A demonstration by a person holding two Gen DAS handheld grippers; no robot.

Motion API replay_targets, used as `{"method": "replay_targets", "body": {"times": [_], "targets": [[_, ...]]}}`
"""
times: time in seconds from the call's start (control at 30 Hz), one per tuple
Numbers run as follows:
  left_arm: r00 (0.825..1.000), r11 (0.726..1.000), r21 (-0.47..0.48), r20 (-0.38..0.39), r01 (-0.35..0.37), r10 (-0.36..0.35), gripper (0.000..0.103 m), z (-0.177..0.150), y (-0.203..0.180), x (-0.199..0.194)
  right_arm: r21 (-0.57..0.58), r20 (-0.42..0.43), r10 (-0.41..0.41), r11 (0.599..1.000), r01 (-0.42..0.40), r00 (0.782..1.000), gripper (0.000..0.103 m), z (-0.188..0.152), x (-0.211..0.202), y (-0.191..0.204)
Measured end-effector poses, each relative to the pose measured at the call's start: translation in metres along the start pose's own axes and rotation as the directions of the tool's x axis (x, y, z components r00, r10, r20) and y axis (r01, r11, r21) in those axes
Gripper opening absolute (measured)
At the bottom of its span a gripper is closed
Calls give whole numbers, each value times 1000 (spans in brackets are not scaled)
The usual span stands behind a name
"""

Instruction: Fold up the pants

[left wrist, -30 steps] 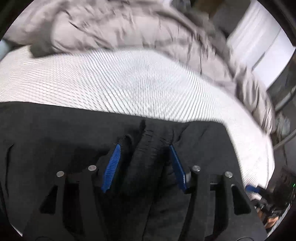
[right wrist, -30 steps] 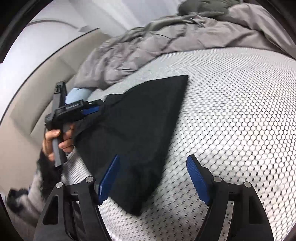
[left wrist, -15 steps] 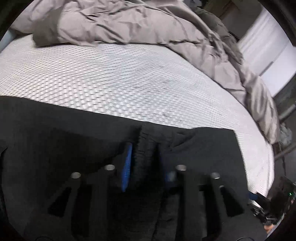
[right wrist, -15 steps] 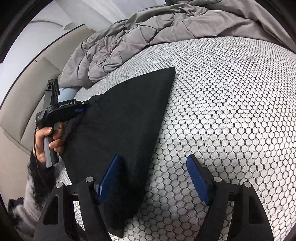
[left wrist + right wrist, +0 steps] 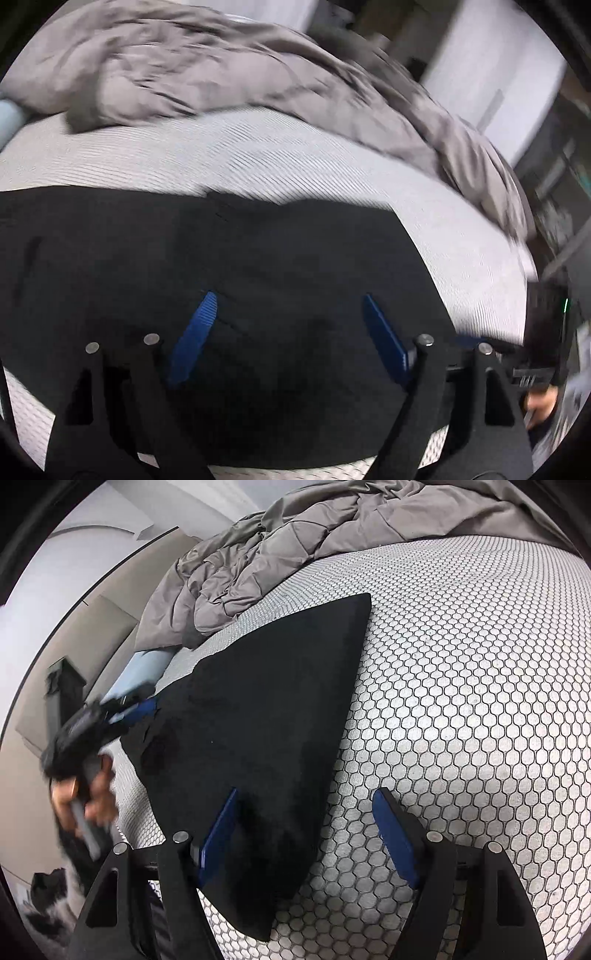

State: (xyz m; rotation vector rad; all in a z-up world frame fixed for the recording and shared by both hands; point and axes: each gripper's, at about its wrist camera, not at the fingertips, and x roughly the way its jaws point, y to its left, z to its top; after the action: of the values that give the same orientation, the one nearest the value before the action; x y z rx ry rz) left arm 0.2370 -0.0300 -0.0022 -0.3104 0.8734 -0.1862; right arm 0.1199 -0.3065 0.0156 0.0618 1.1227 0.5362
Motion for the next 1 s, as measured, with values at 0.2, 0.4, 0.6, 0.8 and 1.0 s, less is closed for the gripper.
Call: {"method": "replay_targets", "body": {"times": [0.2, 0.4, 0.6, 0.8, 1.0], "targets": [[986, 965, 211, -20, -156, 164, 80, -34, -52, 28, -107, 5, -82, 991, 82, 997, 75, -11, 4, 22], [994, 974, 201, 15, -108, 108, 80, -40, -64, 2, -30, 11, -46, 998, 47, 999, 51, -2, 18, 16], [994, 965, 242, 54, -103, 92, 80, -45, -80, -4, -21, -10, -65, 998, 64, 998, 51, 10, 37, 23], [983, 943, 305, -83, -132, 165, 81, -54, -78, 33, 21, -9, -45, 999, 45, 999, 51, 16, 37, 18], [979, 927, 340, -70, -156, 191, 84, -62, -85, 39, 124, 45, -29, 992, 23, 999, 51, 34, 42, 2]]}}
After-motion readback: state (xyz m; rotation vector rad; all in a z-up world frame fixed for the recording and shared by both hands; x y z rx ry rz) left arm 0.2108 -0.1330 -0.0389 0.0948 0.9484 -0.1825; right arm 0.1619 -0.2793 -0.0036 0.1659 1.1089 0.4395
